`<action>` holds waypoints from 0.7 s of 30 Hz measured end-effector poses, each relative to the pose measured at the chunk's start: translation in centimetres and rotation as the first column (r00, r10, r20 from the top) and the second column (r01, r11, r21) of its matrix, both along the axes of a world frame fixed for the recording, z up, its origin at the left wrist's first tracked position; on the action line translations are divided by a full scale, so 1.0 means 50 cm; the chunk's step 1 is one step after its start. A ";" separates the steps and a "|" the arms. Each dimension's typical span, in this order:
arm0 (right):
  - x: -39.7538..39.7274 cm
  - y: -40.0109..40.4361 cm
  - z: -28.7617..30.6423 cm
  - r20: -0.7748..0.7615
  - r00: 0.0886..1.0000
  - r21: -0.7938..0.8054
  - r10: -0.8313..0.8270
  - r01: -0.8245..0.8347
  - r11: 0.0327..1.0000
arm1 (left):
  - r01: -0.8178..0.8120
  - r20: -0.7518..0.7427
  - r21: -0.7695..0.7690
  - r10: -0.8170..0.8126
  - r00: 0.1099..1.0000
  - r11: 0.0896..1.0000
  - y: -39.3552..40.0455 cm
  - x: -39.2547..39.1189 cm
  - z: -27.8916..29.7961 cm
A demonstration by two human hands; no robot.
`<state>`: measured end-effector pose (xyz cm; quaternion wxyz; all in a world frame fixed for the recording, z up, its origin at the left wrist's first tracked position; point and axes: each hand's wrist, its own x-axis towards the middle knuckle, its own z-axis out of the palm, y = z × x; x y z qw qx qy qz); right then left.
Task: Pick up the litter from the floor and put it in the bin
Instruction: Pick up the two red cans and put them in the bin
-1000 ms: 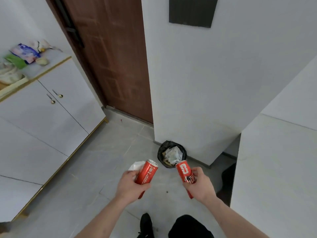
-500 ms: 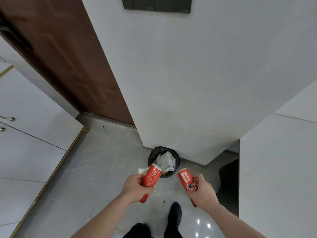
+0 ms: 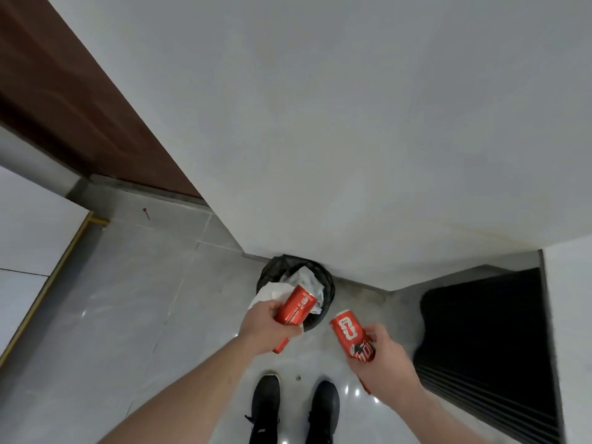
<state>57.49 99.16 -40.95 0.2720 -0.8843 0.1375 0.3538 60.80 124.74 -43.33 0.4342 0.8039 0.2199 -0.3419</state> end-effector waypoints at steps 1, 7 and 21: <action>0.002 -0.001 -0.028 0.000 1.000 -0.010 0.003 -0.003 1.000 | 0.010 0.004 0.008 -0.010 1.000 1.000 -0.005 0.013 -0.037; 0.016 -0.002 -0.174 0.001 1.000 -0.033 -0.003 0.003 0.999 | 0.030 0.036 0.059 -0.032 0.999 0.998 -0.020 0.051 -0.218; 0.059 0.053 -0.277 -0.033 0.999 0.012 -0.031 0.031 0.999 | 0.008 -0.101 0.199 0.012 0.995 0.980 0.038 0.122 -0.335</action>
